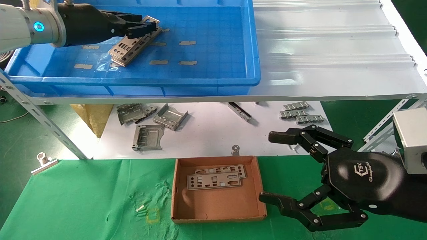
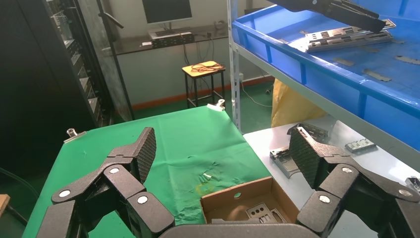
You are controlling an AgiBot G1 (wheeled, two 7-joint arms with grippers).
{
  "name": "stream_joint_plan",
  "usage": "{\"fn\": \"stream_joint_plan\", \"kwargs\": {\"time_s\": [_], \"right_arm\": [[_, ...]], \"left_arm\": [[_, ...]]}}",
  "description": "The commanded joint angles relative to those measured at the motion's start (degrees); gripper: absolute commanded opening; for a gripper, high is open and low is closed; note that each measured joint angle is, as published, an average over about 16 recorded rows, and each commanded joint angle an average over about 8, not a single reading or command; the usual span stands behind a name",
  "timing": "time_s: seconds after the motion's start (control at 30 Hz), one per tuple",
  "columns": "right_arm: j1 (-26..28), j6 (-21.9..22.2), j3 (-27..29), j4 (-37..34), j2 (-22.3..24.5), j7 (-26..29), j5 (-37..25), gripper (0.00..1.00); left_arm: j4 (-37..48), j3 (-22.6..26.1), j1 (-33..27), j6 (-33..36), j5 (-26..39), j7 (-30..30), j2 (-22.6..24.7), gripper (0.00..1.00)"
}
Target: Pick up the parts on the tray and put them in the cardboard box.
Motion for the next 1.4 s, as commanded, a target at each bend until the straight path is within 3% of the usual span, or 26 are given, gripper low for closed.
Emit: {"fn": "stream_joint_plan", "kwargs": {"time_s": [0.03,0.23,0.6,0.8,1.13,1.4], "right_arm": [[0.0,0.0,0.0,0.0,0.0,0.0,0.0,1.0],[0.0,0.0,0.0,0.0,0.0,0.0,0.0,1.0],[0.0,0.0,0.0,0.0,0.0,0.0,0.0,1.0],[0.0,0.0,0.0,0.0,0.0,0.0,0.0,1.0],[0.0,0.0,0.0,0.0,0.0,0.0,0.0,1.0],[0.0,0.0,0.0,0.0,0.0,0.0,0.0,1.0]], "left_arm": [[0.13,0.02,-0.01,-0.28,0.03,-0.06,0.09,0.0],[-0.94,-0.6,-1.17,4.49,-0.91,0.34,-0.39,0.0],[-4.29,-1.58,-1.46,30.11,-3.07,5.36,-3.33,0.0],[-9.42,-1.31,1.72,38.59,-5.36,10.36,-3.82,0.0],[-34.76,8.81,16.7,38.11,-14.59,14.21,-8.72,0.0],[-37.38,12.77,26.0,27.45,-11.03,18.94,-5.82,0.0]]}}
